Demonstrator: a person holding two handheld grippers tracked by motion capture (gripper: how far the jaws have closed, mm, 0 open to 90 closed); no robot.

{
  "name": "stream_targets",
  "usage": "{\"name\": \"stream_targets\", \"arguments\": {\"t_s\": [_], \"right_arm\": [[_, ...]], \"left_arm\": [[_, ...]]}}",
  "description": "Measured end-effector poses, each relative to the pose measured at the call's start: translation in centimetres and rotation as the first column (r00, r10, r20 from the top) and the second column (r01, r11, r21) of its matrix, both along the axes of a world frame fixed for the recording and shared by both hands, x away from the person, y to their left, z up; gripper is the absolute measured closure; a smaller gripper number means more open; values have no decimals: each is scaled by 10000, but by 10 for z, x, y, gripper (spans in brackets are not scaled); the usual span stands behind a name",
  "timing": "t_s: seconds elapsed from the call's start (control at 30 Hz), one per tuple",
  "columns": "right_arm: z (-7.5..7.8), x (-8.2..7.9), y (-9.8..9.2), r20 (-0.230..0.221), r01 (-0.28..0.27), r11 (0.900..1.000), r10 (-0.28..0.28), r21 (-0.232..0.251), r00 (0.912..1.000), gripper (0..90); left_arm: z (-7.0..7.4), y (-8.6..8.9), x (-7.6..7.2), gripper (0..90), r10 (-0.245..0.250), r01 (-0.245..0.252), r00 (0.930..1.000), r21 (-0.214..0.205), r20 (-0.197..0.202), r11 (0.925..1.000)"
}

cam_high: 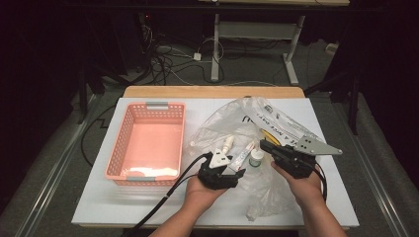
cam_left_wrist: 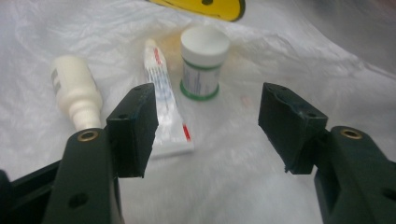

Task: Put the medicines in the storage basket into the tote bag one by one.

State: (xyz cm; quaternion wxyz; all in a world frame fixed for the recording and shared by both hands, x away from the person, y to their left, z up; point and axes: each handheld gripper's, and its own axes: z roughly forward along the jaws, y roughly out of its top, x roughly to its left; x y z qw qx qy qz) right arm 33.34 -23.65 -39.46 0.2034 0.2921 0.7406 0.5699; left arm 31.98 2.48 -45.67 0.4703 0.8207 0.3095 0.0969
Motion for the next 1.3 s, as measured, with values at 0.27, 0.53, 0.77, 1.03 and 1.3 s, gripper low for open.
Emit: {"name": "stream_targets", "arguments": {"t_s": [0.27, 0.53, 0.77, 1.03, 1.3], "right_arm": [[-1, -1, 1, 13, -26, 10000, 26, -79, 10000, 900], [-2, -1, 2, -54, -10, 9999, 9, -155, 10000, 900], [-4, 0, 1, -104, 17, 9998, -19, -211, 9999, 900], [-5, -2, 0, -137, 62, 9997, -65, -219, 9999, 900], [-6, -3, 1, -121, 87, 9996, -91, -276, 9999, 900]], "left_arm": [[-18, 21, -29, 281, 59, -22, 9993, 984, -372, 9951], [-30, 28, -11, 159, 1250, -1082, 9876, 1659, -944, 9802], [-32, 8, 12, 152, 1795, -1448, 9750, 2385, -1310, 9603], [-32, 2, 6, 621, 654, -463, 9946, 2181, -811, 9748], [-32, 3, 6, 882, 417, -223, 9949, 2017, -924, 9792]]}}
